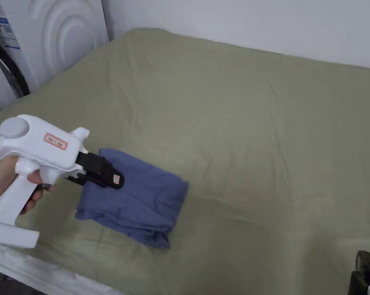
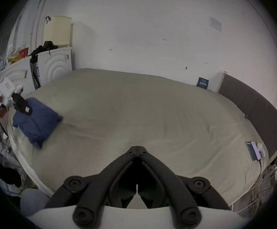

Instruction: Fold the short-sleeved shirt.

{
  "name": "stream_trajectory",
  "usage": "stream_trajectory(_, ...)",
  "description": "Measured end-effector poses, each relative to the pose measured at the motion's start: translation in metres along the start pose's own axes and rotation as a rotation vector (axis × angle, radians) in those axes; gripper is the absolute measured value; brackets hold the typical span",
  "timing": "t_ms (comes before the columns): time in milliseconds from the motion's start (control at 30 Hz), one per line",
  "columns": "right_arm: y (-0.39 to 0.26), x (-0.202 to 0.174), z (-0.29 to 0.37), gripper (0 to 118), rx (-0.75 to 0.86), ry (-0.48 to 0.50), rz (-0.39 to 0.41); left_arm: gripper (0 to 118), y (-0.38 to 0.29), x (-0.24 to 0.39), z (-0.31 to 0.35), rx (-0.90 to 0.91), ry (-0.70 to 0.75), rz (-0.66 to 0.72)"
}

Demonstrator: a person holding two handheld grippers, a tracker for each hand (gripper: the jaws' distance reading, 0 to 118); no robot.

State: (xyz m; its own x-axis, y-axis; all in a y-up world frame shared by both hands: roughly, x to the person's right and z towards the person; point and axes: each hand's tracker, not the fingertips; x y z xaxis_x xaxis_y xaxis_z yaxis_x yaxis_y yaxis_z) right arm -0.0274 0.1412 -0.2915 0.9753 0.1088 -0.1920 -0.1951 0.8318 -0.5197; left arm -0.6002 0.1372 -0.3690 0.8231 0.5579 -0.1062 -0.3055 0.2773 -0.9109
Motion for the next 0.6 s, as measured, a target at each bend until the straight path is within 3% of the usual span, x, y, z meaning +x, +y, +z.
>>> stream_trajectory(233,0.005,-0.043,-0.030,0,-0.024,0.061,0.043,24,0.040,-0.050,0.039,-0.031,0.117,0.047)
stream_trajectory(433,0.006,-0.069,-0.044,0,-0.027,0.128,0.028,25,0.042,-0.068,0.056,-0.006,0.185,0.078)
stream_trajectory(567,0.006,-0.079,-0.047,0,-0.036,0.166,0.034,32,0.042,-0.068,0.061,0.020,0.257,0.072)
stream_trajectory(600,0.006,-0.080,-0.047,0,-0.037,0.174,0.033,47,0.041,-0.064,0.063,0.054,0.304,0.049)
